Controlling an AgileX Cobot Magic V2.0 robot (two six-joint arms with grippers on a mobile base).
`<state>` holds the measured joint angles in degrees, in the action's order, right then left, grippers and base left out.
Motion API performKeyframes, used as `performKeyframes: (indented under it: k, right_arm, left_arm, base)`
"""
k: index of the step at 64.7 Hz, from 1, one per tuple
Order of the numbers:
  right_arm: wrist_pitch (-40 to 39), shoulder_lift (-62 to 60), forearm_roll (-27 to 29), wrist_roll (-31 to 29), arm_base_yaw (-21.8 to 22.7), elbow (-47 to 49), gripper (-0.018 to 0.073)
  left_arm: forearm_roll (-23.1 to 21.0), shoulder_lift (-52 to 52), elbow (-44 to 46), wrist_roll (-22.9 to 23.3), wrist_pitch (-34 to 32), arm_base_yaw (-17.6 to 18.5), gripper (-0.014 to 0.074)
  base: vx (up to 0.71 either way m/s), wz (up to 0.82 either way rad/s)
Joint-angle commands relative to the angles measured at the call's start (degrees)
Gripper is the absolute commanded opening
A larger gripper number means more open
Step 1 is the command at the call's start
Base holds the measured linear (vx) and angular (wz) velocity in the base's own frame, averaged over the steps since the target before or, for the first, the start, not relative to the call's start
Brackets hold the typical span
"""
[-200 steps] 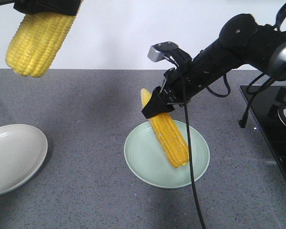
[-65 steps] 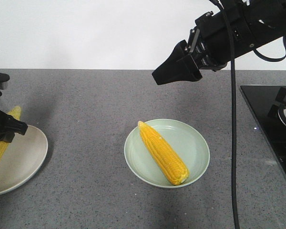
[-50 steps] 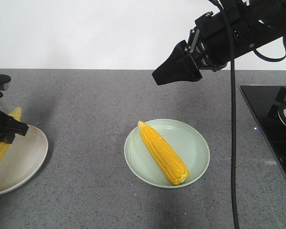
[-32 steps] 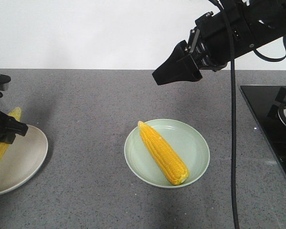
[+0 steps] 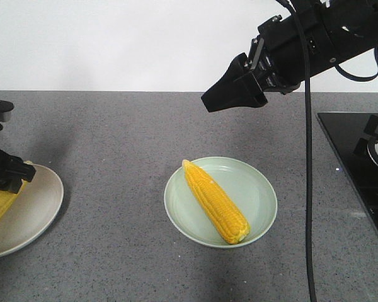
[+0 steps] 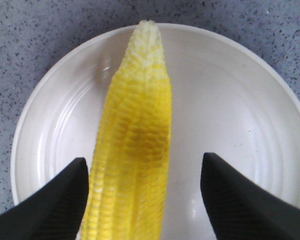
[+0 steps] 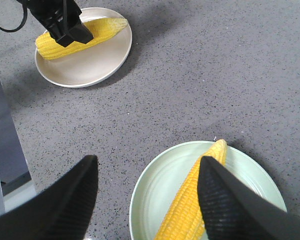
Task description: Distribute corn equally
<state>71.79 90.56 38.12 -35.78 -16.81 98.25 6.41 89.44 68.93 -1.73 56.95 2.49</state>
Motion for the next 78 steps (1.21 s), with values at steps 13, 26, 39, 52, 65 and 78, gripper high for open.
performKeyframes:
  k: [13,26,39,52,65,78]
  right_arm:
    - [0.3,-3.1,2.5,-1.4,0.3,1.6,0.0145]
    - [-0.1,-7.9,2.4,-1.9,0.3,1.6,-0.001]
    - [-4.2,-16.6,0.5,-4.1,0.3,-6.9,-0.0004]
    - [-20.3,-30.9,-2.6,-7.0,0.3,-27.9,-0.0004]
    - [-37.5,-43.3,-8.9,-3.6,0.3,-48.2,-0.0004]
    - [-47.6,-52.2,-11.2,-0.2,0.3,-62.5,-0.0004]
  left_arm:
    - [-2.5,-2.5,1.6,-0.4,1.3,-0.3,0.0418]
    - [-11.5,-7.0,1.7,-7.4,1.4,-0.3,0.0258]
    - [-22.1,-15.3,1.0,-15.5,1.5,-0.3,0.0038]
    - [-30.5,-28.9,-8.5,-22.7,-13.0,-0.3,-0.0008]
    - [-35.4,-42.1,-24.8,-29.3,-25.9,-0.3,-0.0008]
    - [-35.8,-50.2,-37.4,-29.7,-32.3,-0.3,-0.0008]
  base:
    - [0.0,0.0]
    - [0.0,0.0]
    - [0.0,0.0]
    - [0.0,0.0]
    - [0.0,0.0]
    - [0.0,0.0]
